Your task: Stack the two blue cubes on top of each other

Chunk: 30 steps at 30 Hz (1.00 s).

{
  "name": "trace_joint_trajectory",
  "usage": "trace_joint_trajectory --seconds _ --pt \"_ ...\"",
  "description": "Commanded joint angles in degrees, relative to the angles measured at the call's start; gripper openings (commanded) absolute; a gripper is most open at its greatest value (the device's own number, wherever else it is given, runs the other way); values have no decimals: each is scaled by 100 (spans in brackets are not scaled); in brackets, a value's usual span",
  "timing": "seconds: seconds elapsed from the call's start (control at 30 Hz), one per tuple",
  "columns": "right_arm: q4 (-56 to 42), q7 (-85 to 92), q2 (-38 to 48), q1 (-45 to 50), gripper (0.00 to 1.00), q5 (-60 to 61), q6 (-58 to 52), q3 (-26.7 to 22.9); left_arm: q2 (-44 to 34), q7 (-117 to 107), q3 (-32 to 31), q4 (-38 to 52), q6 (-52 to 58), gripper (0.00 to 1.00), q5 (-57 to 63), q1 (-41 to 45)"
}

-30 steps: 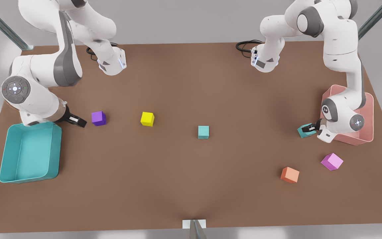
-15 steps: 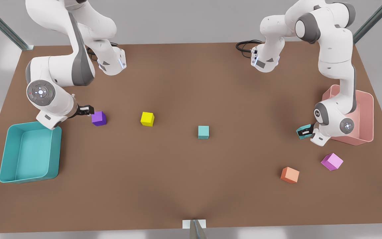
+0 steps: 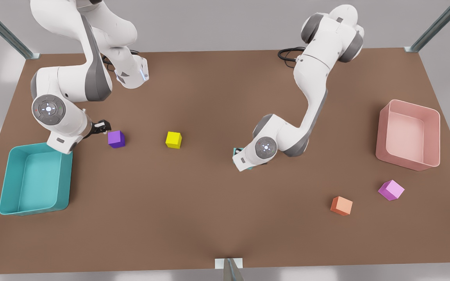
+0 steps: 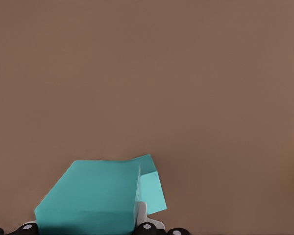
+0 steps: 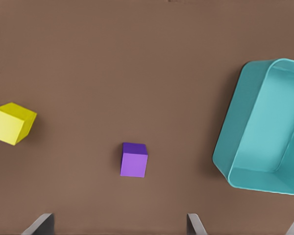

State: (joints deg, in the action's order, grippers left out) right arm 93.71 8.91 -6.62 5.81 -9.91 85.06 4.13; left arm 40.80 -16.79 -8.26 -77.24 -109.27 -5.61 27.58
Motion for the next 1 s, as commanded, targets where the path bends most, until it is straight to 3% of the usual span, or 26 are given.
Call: trace_joint_trajectory --seconds 0.0,0.3,0.63,0.67,0.73,0.97 --pt "-2 805 3 -1 100 7 2 0 33 -3041 0 7 82 53 -28 -42" --pt "16 770 -24 -54 100 15 -7 -17 -151 -3173 -238 -652 82 53 174 222" --pt "16 770 -24 -62 100 15 54 -17 -55 -3173 -273 -688 -560 55 191 222" --pt "16 770 -24 -62 100 15 54 -17 -11 -3173 -273 -688 -578 60 191 222" --pt "16 770 -24 -62 100 7 54 -17 33 -3173 -273 -688 -578 100 191 230" --pt "7 770 -24 -62 100 15 54 -17 -133 -3182 -352 -644 -156 100 191 204"
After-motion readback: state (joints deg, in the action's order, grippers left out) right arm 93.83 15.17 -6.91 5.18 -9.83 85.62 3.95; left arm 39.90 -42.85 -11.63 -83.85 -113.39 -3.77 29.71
